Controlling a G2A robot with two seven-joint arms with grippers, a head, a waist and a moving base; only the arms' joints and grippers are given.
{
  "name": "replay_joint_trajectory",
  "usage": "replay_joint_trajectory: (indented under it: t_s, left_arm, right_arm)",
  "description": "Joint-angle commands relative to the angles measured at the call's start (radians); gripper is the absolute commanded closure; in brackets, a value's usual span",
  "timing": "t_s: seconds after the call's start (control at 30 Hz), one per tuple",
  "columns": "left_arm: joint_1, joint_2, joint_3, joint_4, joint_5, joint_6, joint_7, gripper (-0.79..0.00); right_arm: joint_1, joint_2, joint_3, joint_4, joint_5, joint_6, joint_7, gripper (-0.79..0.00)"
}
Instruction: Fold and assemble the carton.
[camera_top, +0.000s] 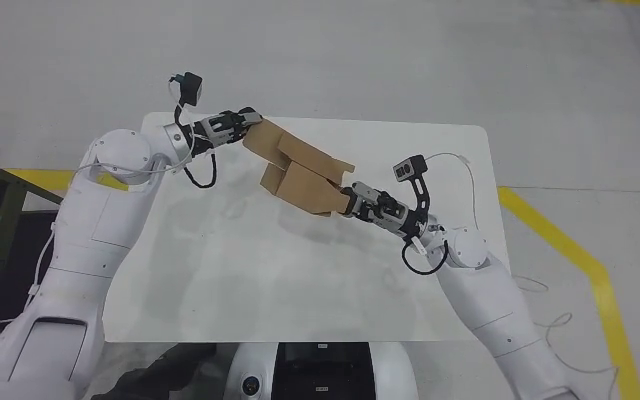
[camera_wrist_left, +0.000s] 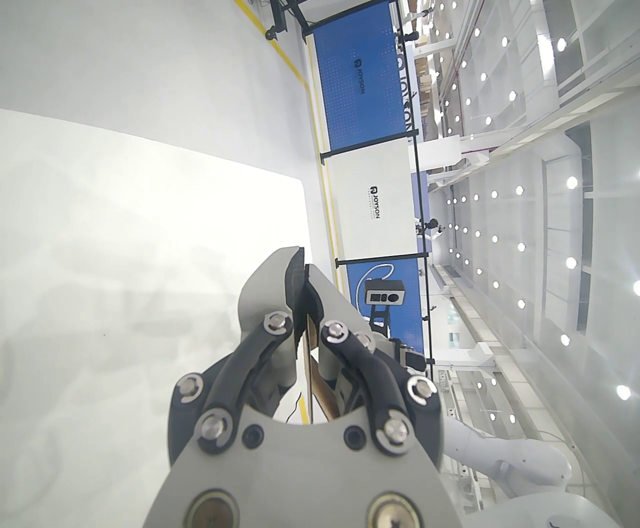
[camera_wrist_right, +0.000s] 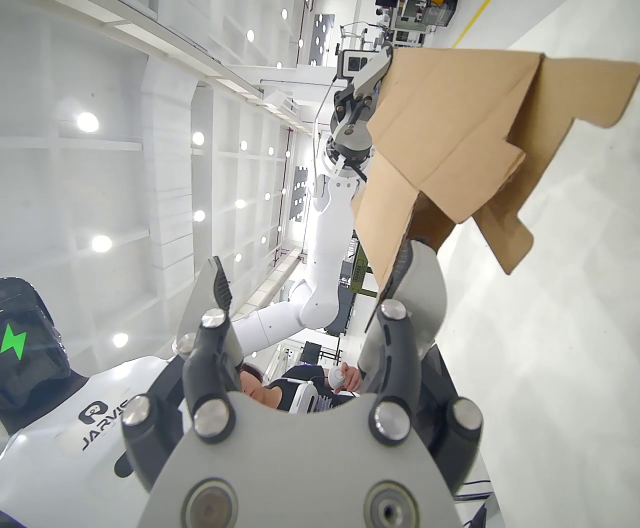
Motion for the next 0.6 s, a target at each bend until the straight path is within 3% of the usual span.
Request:
replay_joint_trajectory:
  t_s: [0.0,0.2,0.3,0.57]
  left_arm:
    - [0.001,-0.001,0.0,-0.004,0.002,0.001,0.008,0.0]
    - [0.003,-0.004,-0.004,-0.011,0.001,0.002,0.021,0.0]
    - [0.004,-0.005,-0.007,-0.012,0.001,0.002,0.023,0.0]
    - [0.011,-0.006,-0.022,-0.018,-0.016,0.002,0.011,0.0]
  right_arm:
    - [0.004,-0.003,-0.01,0.006,0.0,0.007,0.0,-0.505]
    - [0.017,-0.01,-0.031,0.026,-0.013,0.029,-0.008,-0.483]
    - [0.021,-0.012,-0.035,0.032,-0.022,0.036,-0.012,-0.391]
    - [0.024,-0.015,-0.04,0.037,-0.05,0.051,-0.025,-0.308]
